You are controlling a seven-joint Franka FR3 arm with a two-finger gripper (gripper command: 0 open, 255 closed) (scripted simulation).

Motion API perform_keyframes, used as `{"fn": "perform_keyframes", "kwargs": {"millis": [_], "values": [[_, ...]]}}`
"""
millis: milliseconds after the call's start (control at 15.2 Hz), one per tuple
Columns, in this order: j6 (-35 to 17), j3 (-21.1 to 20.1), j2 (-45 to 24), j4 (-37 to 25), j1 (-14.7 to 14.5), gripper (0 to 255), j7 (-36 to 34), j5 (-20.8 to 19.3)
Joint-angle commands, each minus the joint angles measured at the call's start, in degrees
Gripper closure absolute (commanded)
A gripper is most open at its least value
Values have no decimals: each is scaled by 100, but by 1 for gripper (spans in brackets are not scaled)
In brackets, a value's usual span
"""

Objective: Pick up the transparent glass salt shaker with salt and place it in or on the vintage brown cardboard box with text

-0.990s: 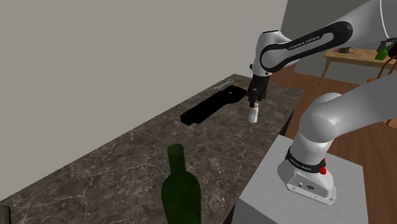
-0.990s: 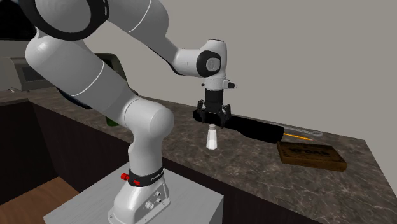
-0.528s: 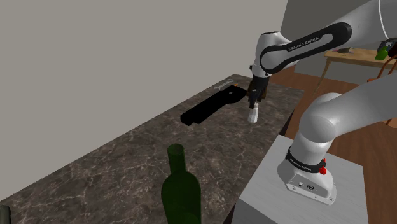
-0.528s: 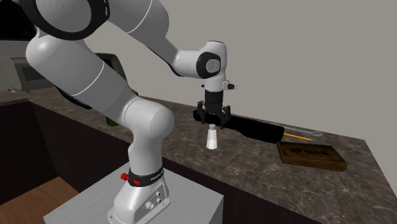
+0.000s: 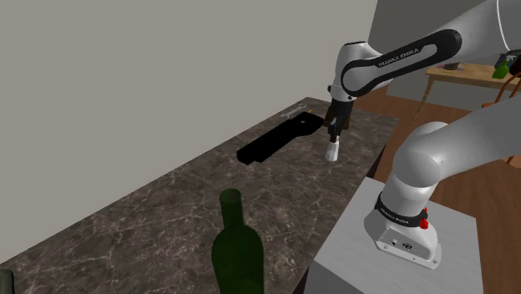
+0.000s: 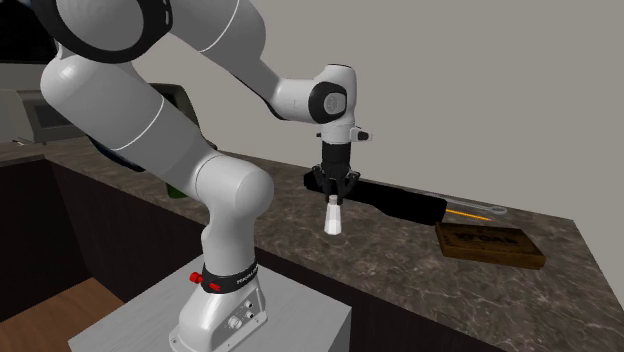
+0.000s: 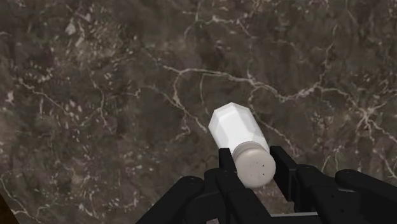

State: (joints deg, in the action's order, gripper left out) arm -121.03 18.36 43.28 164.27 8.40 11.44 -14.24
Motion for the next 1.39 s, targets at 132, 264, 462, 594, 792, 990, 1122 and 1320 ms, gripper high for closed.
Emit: {"fn": "perform_keyframes", "kwargs": {"millis": [132, 264, 462, 594, 792, 990, 1122, 1320], "values": [[101, -19, 49, -51, -4, 255, 1, 17], [298, -57, 137, -161, -14, 255, 3, 52], [584, -112, 250, -335, -30, 255, 7, 102], [768, -148, 313, -457, -41, 255, 9, 135], [1034, -199, 390, -648, -59, 255, 13, 183], [1290, -248, 448, -847, -77, 255, 17, 229], [1456, -279, 476, -985, -89, 255, 20, 259], [1698, -324, 505, -1199, -106, 255, 25, 301]]}}
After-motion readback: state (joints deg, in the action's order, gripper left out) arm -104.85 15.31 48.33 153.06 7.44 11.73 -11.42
